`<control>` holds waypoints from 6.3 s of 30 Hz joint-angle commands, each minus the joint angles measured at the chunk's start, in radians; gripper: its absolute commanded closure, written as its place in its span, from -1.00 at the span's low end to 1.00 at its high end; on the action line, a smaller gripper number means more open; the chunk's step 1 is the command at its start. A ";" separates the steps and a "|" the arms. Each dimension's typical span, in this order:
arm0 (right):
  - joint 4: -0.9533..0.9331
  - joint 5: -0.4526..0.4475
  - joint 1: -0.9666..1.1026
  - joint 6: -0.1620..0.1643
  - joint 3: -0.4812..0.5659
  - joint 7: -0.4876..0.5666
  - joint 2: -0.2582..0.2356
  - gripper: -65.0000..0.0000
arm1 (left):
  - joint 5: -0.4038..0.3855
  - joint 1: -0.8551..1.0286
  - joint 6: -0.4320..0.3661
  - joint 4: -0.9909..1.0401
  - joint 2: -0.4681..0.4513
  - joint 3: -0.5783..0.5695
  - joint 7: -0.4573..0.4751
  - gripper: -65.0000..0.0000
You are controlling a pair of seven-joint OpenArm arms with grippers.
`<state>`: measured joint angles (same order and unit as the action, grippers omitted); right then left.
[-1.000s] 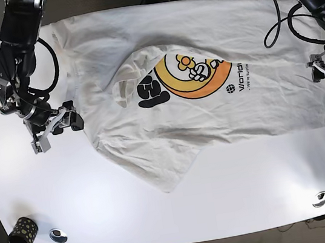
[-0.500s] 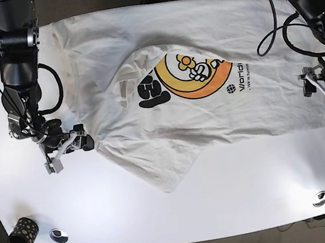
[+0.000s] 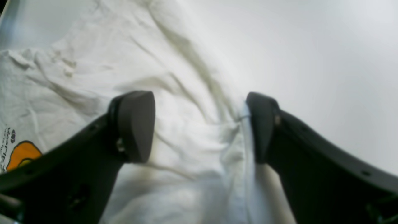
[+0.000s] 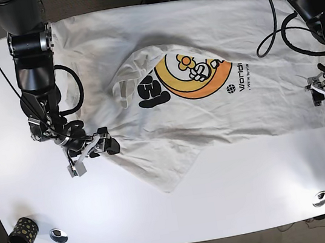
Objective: Fold the T-shirt properly
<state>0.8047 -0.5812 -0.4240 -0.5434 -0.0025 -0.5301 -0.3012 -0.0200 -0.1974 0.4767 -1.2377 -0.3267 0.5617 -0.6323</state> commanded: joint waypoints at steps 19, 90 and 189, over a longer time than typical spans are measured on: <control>0.006 0.209 -0.048 0.004 -0.007 -0.014 0.041 0.83 | -0.004 -0.343 -0.221 0.648 -0.142 -0.001 0.257 -0.29; 0.779 0.132 0.236 -0.005 -0.158 -0.289 -0.045 0.85 | -0.174 0.032 0.050 -0.023 -0.087 0.042 0.116 1.00; 0.680 0.043 0.313 0.004 -0.100 -0.385 0.049 -0.46 | -0.179 0.536 0.196 -0.388 0.062 0.163 0.033 -0.16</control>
<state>1.5108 -0.5217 -0.0772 -0.5327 -0.0986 -0.9360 -0.2436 -0.1871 0.3397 0.6743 -1.6089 -0.2470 0.7193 -0.6170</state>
